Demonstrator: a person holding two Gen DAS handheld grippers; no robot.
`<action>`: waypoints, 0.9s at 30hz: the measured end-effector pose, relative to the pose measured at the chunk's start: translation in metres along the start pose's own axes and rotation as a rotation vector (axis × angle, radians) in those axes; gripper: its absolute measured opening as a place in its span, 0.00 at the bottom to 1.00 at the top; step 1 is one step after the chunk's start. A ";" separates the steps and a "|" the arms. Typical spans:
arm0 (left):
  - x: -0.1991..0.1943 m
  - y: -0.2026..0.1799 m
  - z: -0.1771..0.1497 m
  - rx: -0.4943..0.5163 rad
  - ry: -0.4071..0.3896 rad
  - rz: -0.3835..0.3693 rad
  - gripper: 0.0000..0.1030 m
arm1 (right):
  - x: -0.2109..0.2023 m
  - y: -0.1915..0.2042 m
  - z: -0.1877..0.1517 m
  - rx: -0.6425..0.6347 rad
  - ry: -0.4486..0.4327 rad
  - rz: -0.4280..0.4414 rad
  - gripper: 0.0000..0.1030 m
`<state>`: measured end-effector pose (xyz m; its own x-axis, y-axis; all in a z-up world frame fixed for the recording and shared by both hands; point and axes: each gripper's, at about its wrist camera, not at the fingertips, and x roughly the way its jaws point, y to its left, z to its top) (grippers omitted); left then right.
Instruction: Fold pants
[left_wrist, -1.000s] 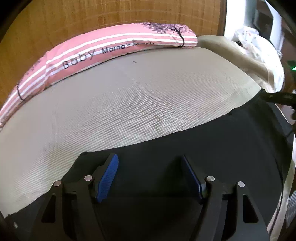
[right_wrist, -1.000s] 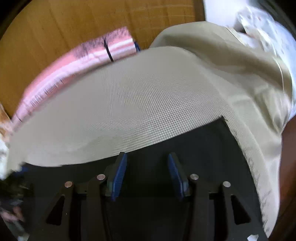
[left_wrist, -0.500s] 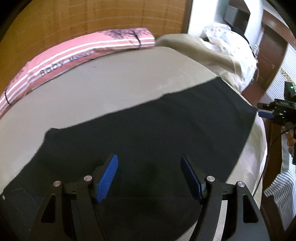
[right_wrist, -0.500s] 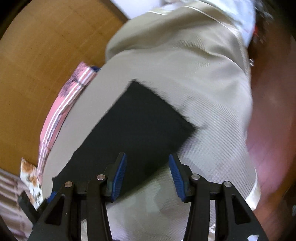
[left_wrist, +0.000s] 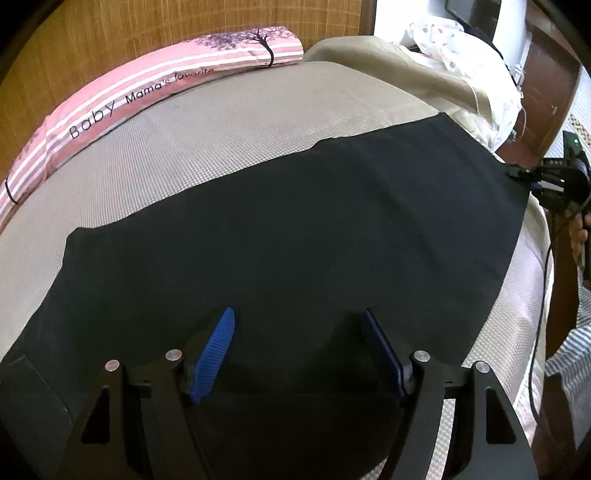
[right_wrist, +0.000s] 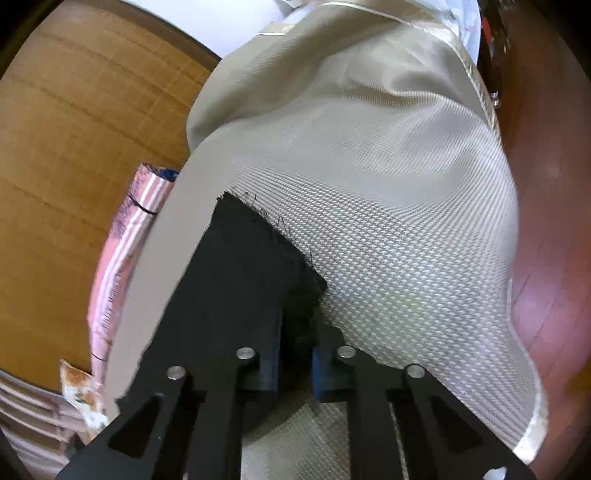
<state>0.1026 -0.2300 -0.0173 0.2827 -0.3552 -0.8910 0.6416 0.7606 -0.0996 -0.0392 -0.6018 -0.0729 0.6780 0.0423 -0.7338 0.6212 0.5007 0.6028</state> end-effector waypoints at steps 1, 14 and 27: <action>0.001 0.000 0.000 -0.002 -0.002 0.000 0.72 | 0.000 0.001 0.000 0.008 0.002 0.002 0.09; -0.068 0.101 -0.010 -0.340 -0.126 -0.059 0.73 | 0.014 0.165 -0.068 -0.257 0.142 0.246 0.08; -0.125 0.189 -0.093 -0.610 -0.183 -0.040 0.73 | 0.095 0.330 -0.253 -0.685 0.586 0.384 0.08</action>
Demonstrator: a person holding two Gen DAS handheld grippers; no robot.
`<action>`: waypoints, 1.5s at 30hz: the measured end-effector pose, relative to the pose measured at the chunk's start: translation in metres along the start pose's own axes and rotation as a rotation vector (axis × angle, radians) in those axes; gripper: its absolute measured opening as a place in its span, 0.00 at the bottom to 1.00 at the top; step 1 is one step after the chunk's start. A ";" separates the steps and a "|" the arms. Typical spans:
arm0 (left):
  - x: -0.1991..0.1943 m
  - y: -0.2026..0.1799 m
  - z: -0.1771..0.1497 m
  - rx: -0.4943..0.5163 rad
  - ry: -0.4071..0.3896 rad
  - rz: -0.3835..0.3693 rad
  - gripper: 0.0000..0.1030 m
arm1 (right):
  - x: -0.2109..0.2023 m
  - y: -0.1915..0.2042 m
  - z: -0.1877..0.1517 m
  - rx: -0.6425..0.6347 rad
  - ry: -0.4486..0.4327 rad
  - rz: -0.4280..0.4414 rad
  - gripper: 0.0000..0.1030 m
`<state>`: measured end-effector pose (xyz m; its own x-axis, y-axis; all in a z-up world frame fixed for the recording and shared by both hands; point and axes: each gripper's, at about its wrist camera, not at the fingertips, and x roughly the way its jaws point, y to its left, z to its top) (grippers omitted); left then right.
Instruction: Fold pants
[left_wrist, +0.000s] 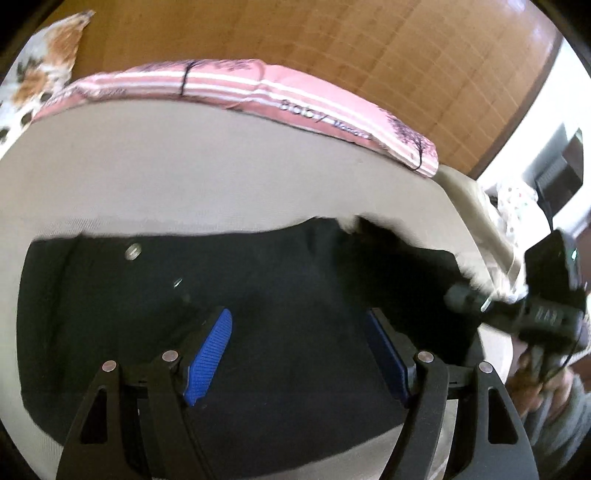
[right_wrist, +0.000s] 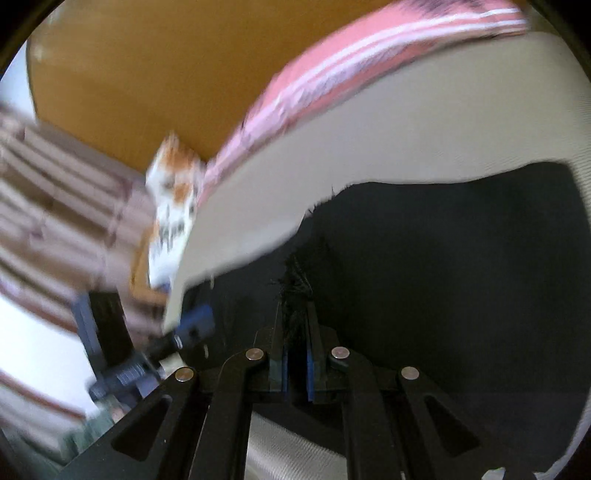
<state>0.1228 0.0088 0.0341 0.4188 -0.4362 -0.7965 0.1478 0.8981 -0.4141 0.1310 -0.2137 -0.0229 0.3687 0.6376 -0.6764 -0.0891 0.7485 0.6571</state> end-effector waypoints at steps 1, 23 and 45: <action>-0.001 0.004 -0.003 -0.010 0.005 -0.009 0.73 | 0.010 0.005 -0.008 -0.032 0.034 -0.019 0.08; 0.045 -0.015 -0.029 -0.157 0.344 -0.331 0.71 | -0.038 -0.008 -0.056 -0.042 -0.033 -0.179 0.51; 0.080 -0.034 -0.039 -0.206 0.465 -0.286 0.09 | -0.056 -0.062 -0.064 0.140 -0.101 -0.146 0.51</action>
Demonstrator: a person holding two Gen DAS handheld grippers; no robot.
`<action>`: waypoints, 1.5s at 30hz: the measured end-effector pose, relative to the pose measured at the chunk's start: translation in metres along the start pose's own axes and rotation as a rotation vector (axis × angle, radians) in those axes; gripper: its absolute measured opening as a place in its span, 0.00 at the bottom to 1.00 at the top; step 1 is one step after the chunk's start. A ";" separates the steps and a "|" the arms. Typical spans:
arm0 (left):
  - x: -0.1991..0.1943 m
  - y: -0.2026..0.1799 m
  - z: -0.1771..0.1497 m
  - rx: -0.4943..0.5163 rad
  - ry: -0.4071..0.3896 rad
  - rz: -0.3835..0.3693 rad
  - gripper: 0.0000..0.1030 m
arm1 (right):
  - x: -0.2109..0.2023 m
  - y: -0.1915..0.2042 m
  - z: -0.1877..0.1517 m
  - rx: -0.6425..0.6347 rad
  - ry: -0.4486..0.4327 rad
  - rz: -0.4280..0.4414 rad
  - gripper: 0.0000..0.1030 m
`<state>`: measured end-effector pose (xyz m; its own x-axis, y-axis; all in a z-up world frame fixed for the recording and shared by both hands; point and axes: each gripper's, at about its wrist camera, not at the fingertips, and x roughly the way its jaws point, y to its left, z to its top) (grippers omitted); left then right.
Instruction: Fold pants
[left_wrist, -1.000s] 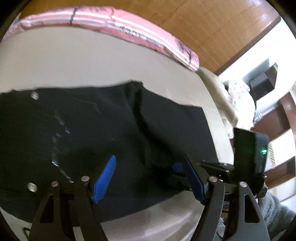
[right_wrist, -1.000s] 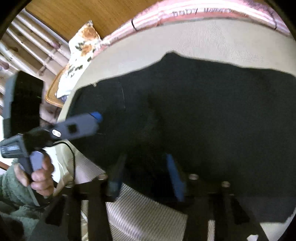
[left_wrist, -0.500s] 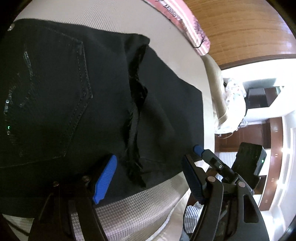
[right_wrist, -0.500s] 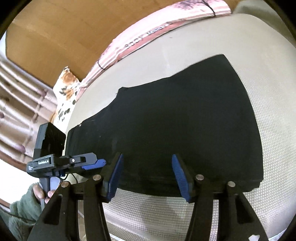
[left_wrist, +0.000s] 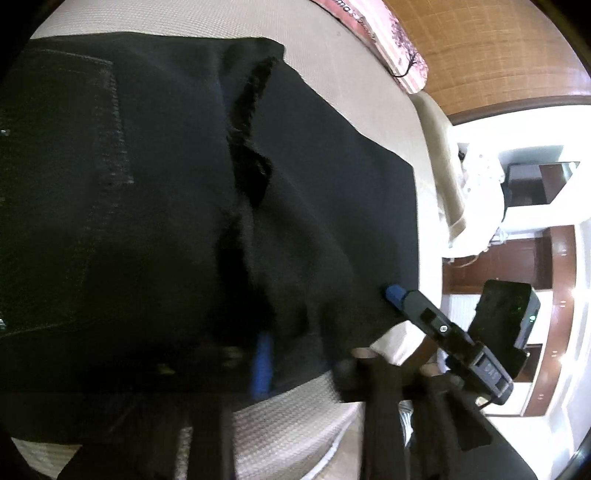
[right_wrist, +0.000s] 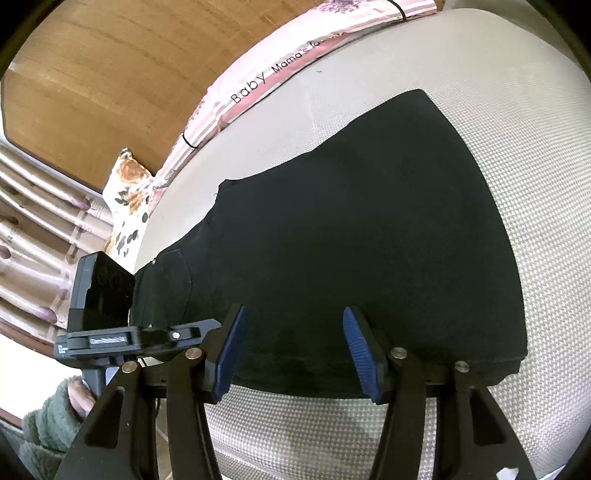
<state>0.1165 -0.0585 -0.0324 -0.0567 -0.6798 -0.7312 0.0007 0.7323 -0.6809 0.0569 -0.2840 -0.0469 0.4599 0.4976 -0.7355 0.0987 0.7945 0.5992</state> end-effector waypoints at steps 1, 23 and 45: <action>-0.002 0.001 0.000 -0.003 -0.006 -0.007 0.08 | -0.001 0.000 0.000 -0.001 -0.001 0.000 0.51; -0.037 -0.029 -0.012 0.256 -0.159 0.228 0.42 | -0.003 0.015 0.003 -0.115 0.009 -0.091 0.51; 0.008 0.006 0.071 0.245 -0.140 0.085 0.16 | 0.063 0.091 -0.042 -0.363 0.185 0.107 0.51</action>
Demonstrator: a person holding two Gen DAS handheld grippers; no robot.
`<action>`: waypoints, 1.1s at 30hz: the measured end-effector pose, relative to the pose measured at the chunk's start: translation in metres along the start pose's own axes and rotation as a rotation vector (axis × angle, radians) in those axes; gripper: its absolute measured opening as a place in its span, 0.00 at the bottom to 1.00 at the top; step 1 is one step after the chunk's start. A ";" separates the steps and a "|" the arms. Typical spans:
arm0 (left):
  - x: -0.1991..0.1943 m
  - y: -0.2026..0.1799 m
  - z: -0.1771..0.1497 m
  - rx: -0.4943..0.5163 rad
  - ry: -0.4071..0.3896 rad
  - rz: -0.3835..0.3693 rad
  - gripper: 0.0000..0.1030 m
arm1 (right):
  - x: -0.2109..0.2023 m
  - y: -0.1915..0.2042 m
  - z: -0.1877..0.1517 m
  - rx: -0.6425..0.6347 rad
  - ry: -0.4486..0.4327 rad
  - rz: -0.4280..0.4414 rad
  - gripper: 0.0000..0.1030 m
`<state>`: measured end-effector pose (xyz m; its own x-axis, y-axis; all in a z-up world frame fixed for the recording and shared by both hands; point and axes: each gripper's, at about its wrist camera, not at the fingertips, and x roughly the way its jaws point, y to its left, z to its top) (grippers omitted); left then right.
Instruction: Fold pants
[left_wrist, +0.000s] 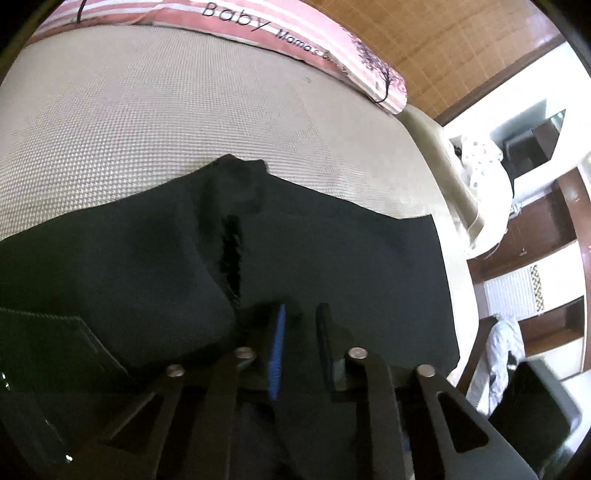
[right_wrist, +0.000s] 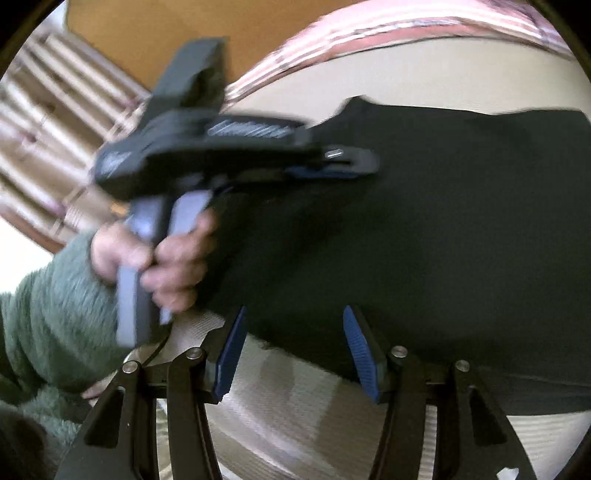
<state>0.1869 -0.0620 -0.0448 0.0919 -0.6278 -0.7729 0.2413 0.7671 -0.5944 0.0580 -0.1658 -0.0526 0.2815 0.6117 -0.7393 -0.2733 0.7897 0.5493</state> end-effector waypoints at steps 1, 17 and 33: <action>0.000 0.003 0.002 -0.008 0.002 -0.008 0.15 | 0.003 0.005 -0.001 -0.008 0.014 0.033 0.51; -0.012 -0.051 0.006 0.247 -0.167 0.201 0.52 | -0.076 -0.093 0.070 0.094 -0.222 -0.341 0.50; 0.020 -0.034 0.019 0.271 -0.118 0.277 0.52 | -0.080 -0.167 0.099 0.230 -0.247 -0.389 0.28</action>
<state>0.1987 -0.1028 -0.0356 0.2955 -0.4255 -0.8553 0.4368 0.8564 -0.2752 0.1721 -0.3416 -0.0466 0.5390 0.2413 -0.8070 0.0965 0.9341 0.3438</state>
